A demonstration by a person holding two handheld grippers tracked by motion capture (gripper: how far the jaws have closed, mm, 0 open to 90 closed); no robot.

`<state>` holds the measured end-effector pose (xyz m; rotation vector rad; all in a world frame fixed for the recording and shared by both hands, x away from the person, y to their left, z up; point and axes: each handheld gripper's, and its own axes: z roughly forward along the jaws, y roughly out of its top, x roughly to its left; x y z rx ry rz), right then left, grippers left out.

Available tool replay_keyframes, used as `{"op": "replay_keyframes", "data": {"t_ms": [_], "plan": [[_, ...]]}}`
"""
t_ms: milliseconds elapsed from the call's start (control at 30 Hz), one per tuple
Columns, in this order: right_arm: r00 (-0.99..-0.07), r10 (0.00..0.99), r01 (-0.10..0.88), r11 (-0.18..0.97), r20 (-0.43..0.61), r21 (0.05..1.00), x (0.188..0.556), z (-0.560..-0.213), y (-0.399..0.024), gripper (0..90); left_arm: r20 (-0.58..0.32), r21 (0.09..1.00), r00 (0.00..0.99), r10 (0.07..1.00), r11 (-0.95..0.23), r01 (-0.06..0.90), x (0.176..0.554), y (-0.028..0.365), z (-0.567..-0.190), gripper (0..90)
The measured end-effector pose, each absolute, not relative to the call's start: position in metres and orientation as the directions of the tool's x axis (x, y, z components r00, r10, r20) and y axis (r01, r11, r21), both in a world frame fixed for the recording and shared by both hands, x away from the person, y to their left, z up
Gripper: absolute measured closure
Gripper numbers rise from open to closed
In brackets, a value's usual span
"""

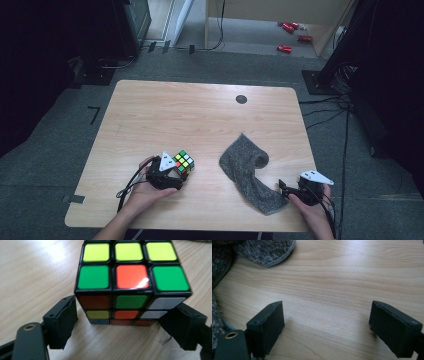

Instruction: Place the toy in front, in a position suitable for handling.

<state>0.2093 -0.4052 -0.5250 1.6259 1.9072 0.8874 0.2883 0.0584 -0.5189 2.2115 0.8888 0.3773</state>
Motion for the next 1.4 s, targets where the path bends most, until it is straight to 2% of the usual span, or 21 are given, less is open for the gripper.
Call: {"op": "replay_keyframes", "data": {"t_ms": [133, 233, 267, 600, 767, 1000, 1400], "plan": [[-0.181, 0.982, 0.672, 0.088, 0.048, 0.735, 0.209, -0.525, -0.405, 12.8, 0.009, 0.711, 0.728, 0.685, -0.516, 0.477, 0.288, 0.057, -0.519, 19.2], [-0.18, 0.982, 0.672, 0.088, 0.047, 0.736, 0.209, -0.525, -0.405, 12.8, 0.012, 0.726, 0.755, 0.656, -0.525, 0.444, 0.286, 0.053, -0.518, 33.2], [-0.181, 0.982, 0.672, 0.088, 0.047, 0.736, 0.209, -0.525, -0.405, 12.8, 0.017, 0.726, 0.756, 0.654, -0.528, 0.441, 0.286, 0.052, -0.518, 34.8], [-0.193, 0.978, 0.645, 0.071, 0.072, 0.761, 0.207, -0.52, -0.406, 15.4, 0.029, 0.719, 0.745, 0.667, -0.531, 0.447, 0.289, 0.052, -0.514, 35.5], [-0.251, 0.963, 0.597, 0.072, 0.1, 0.799, 0.205, -0.499, -0.402, 15.6, 0.011, 0.724, 0.748, 0.664, -0.521, 0.452, 0.289, 0.055, -0.502, 35.4], [-0.346, 0.936, 0.538, 0.139, 0.068, 0.831, 0.21, -0.468, -0.375, 14.6, 0.003, 0.739, 0.741, 0.671, -0.5, 0.45, 0.291, 0.06, -0.488, 35.4], [-0.422, 0.904, 0.487, 0.159, 0.072, 0.859, 0.227, -0.447, -0.338, 12.8, -0.03, 0.75, 0.748, 0.663, -0.48, 0.455, 0.293, 0.053, -0.485, 35.4]]}}
